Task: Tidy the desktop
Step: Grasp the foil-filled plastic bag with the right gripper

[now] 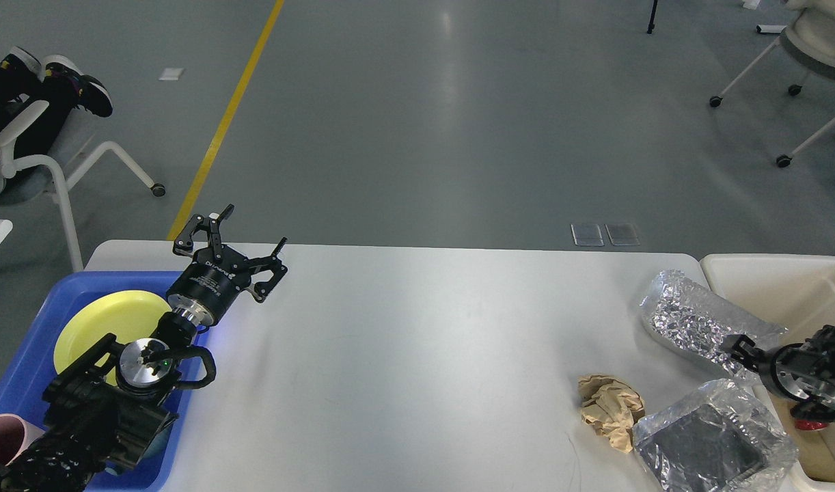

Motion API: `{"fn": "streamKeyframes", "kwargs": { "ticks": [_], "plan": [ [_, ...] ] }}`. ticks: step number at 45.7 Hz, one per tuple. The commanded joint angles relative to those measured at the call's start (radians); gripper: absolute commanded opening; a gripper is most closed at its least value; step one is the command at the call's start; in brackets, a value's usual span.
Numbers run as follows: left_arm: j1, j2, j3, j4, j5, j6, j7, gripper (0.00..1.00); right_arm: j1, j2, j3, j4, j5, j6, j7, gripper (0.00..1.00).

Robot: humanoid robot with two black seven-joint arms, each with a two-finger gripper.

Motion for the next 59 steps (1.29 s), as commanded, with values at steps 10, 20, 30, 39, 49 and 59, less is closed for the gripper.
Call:
{"fn": "streamKeyframes", "kwargs": {
  "ticks": [10,20,30,39,49,59],
  "plan": [
    [0.000,0.000,-0.001,0.000,0.000,0.000,0.000,0.96,-0.101,0.032,0.070,0.003,-0.006,-0.339,0.010,0.77],
    [0.000,0.000,-0.001,0.000,0.000,0.000,0.000,0.96,-0.103,0.036,0.071,0.011,-0.007,-0.359,0.012,0.45],
    [0.000,0.000,-0.001,0.000,0.000,0.000,0.000,0.96,-0.096,0.042,0.073,0.011,-0.009,-0.354,0.012,0.50],
    [0.000,0.000,-0.001,0.000,0.000,0.000,0.000,0.96,-0.083,0.064,0.073,0.016,-0.009,-0.356,0.012,0.48],
    [0.000,0.000,-0.001,0.000,0.000,0.000,0.000,0.96,-0.060,0.079,0.074,0.039,-0.007,-0.356,0.013,0.07],
    [0.000,0.000,-0.001,0.000,0.000,0.000,0.000,0.96,-0.004,0.075,0.074,0.098,-0.009,-0.356,0.015,0.00]
  ]
}}
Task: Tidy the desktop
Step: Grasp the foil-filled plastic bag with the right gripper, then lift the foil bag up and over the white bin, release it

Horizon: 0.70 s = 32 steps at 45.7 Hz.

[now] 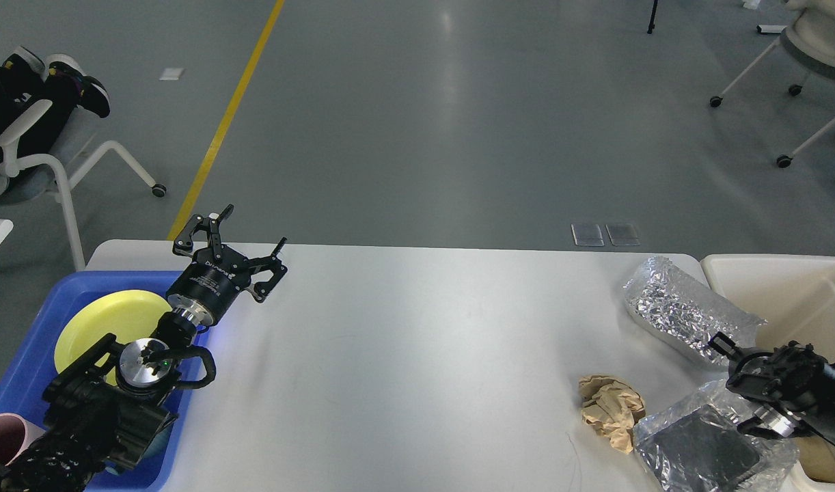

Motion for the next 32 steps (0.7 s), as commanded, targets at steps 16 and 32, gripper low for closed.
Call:
{"fn": "streamKeyframes", "kwargs": {
  "ticks": [16,32],
  "plan": [
    [0.000,0.000,0.000,0.000,0.000,0.000,0.000,0.96,0.199,-0.095,-0.008,0.279,-0.020,0.002,0.003,0.00],
    [0.000,0.000,0.000,0.000,0.000,0.000,0.000,0.96,0.418,-0.222,-0.010,0.448,-0.032,0.008,0.004,0.00]
  ]
}}
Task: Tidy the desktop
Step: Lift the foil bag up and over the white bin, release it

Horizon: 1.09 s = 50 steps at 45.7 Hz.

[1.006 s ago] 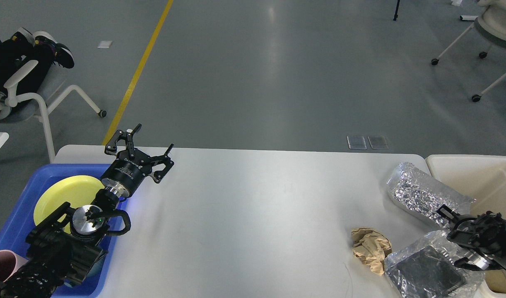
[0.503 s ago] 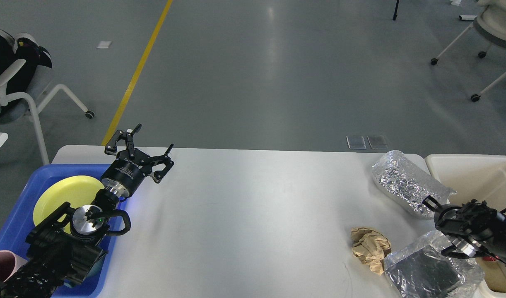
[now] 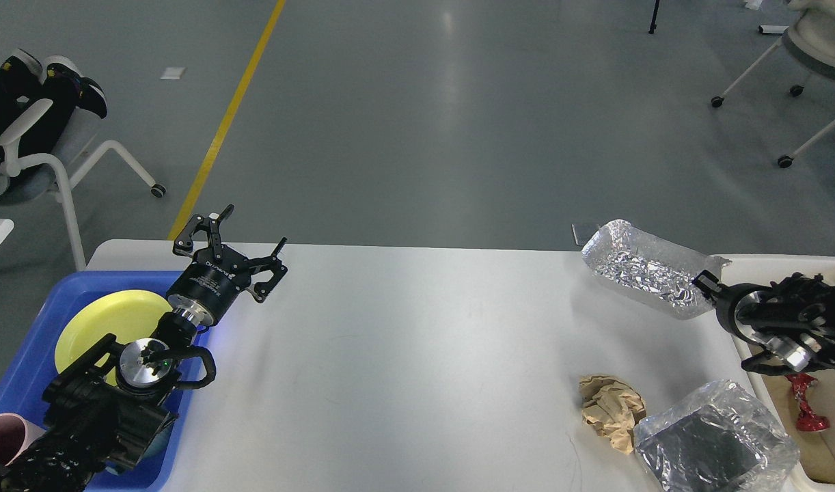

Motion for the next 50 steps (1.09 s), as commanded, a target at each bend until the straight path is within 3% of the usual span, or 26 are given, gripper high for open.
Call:
{"fn": "streamKeyframes", "kwargs": {
  "ticks": [1,9,24,30,39,50],
  "plan": [
    [0.000,0.000,0.000,0.000,0.000,0.000,0.000,0.96,0.075,-0.052,-0.001,0.051,-0.001,0.007,0.001,0.00],
    [0.000,0.000,0.000,0.000,0.000,0.000,0.000,0.96,0.225,-0.160,0.008,0.144,-0.047,0.047,0.001,0.00],
    [0.000,0.000,0.000,0.000,0.000,0.000,0.000,0.96,0.555,-0.303,0.021,0.155,-0.059,0.404,-0.006,0.00],
    [0.000,0.000,0.000,0.000,0.000,0.000,0.000,0.96,0.643,-0.336,0.021,0.155,-0.058,0.487,-0.009,0.00],
    [0.000,0.000,0.000,0.000,0.000,0.000,0.000,0.96,0.599,-0.349,0.001,0.108,-0.059,0.461,-0.014,0.00],
    [0.000,0.000,0.001,0.000,0.000,0.000,0.000,0.96,0.234,-0.347,0.016,-0.145,-0.043,0.331,-0.014,0.00]
  ]
}}
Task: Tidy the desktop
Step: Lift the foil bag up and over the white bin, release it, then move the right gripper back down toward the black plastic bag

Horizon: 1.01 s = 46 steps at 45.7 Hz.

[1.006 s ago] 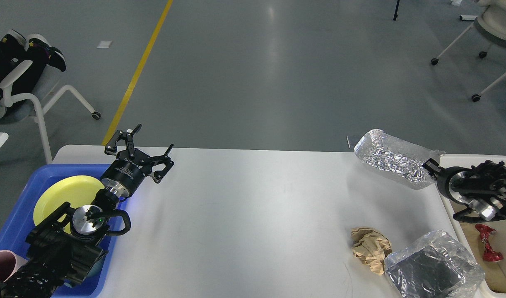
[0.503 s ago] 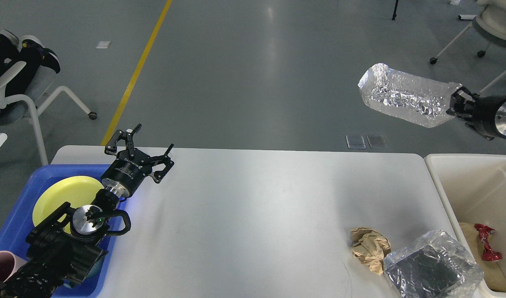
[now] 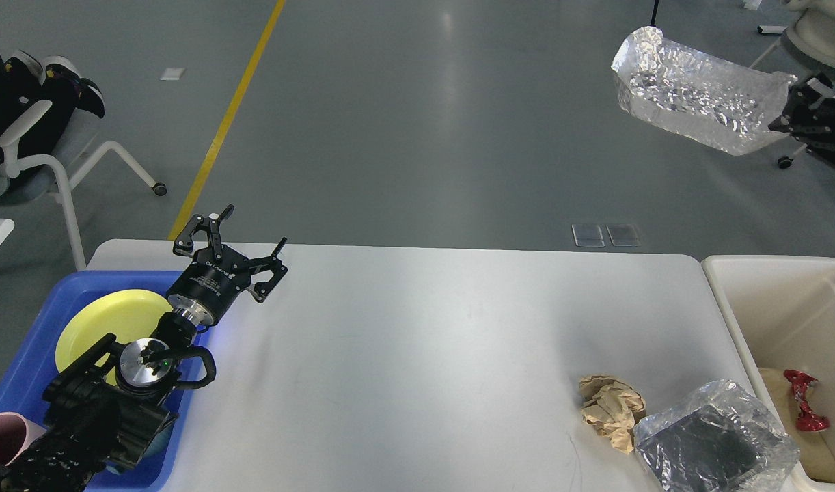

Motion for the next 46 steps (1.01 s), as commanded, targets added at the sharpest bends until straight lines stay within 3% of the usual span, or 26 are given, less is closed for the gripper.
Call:
{"fn": "streamKeyframes", "kwargs": {
  "ticks": [1,6,16,18,26,27,36,46],
  "plan": [
    [0.000,0.000,0.001,0.000,0.000,0.000,0.000,0.96,-0.195,0.001,0.011,-0.156,0.002,-0.054,0.001,0.00],
    [0.000,0.000,0.001,0.000,0.000,0.000,0.000,0.96,-0.493,0.059,0.029,-0.335,0.018,-0.146,0.002,0.00],
    [0.000,0.000,0.000,0.000,0.000,0.000,0.000,0.96,-0.733,0.159,0.066,-0.432,0.041,-0.175,0.002,0.00],
    [0.000,0.000,0.000,0.000,0.000,0.000,0.000,0.96,-0.765,0.168,0.075,-0.432,0.041,-0.186,0.002,0.16],
    [0.000,0.000,0.001,0.000,0.000,0.000,0.000,0.96,-0.881,0.248,0.080,-0.495,0.042,-0.252,0.004,0.97],
    [0.000,0.000,0.000,0.000,0.000,0.000,0.000,0.96,-0.885,0.260,0.080,-0.516,0.042,-0.252,0.004,1.00],
    [0.000,0.000,0.001,0.000,0.000,0.000,0.000,0.96,-0.855,0.303,0.068,-0.550,0.047,-0.231,0.007,1.00],
    [0.000,0.000,0.000,0.000,0.000,0.000,0.000,0.96,-0.554,0.328,-0.089,-0.480,0.045,-0.146,0.011,1.00]
  ]
}}
